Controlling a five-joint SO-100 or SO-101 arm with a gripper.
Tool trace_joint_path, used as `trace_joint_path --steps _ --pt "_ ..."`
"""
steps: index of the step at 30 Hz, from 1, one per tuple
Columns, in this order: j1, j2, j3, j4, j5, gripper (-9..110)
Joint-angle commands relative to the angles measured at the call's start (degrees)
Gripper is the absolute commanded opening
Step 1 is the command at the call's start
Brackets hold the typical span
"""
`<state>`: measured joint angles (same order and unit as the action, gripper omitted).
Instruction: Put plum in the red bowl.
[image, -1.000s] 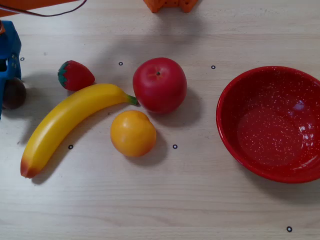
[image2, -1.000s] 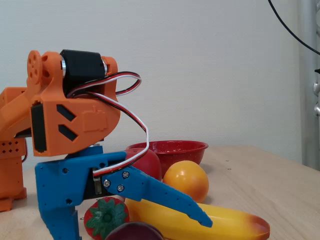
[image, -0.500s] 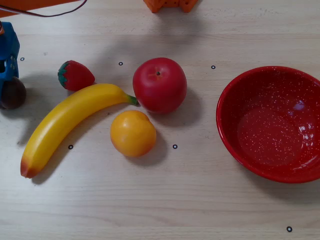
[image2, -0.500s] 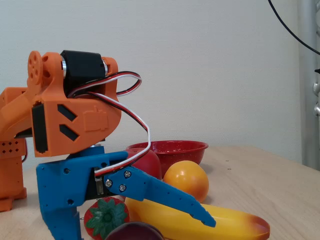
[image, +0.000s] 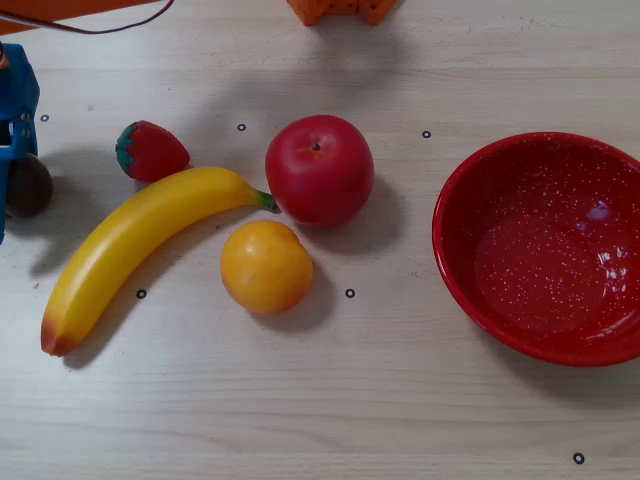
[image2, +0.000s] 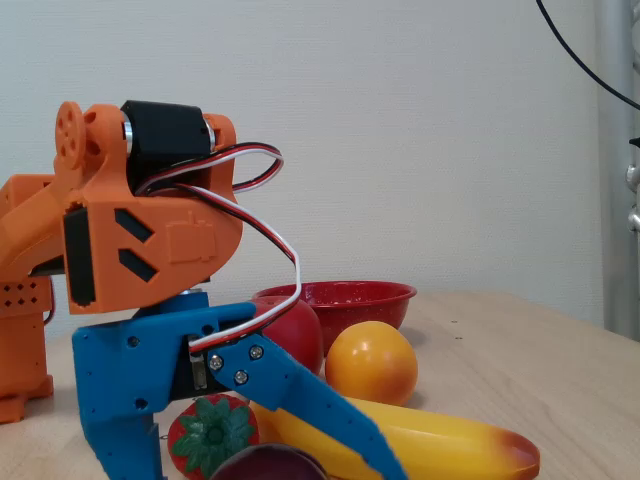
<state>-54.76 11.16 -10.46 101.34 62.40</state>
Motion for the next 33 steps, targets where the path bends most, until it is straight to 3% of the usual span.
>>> trace_joint_path --steps 1,23,31,33 --pt "-2.46 5.01 -3.96 -0.53 -0.7 45" --pt "-2.81 5.1 -3.96 -0.18 0.62 25" --pt "-2.99 5.27 -3.96 -0.18 0.97 0" --pt "-3.08 5.71 -3.96 0.09 0.7 0"
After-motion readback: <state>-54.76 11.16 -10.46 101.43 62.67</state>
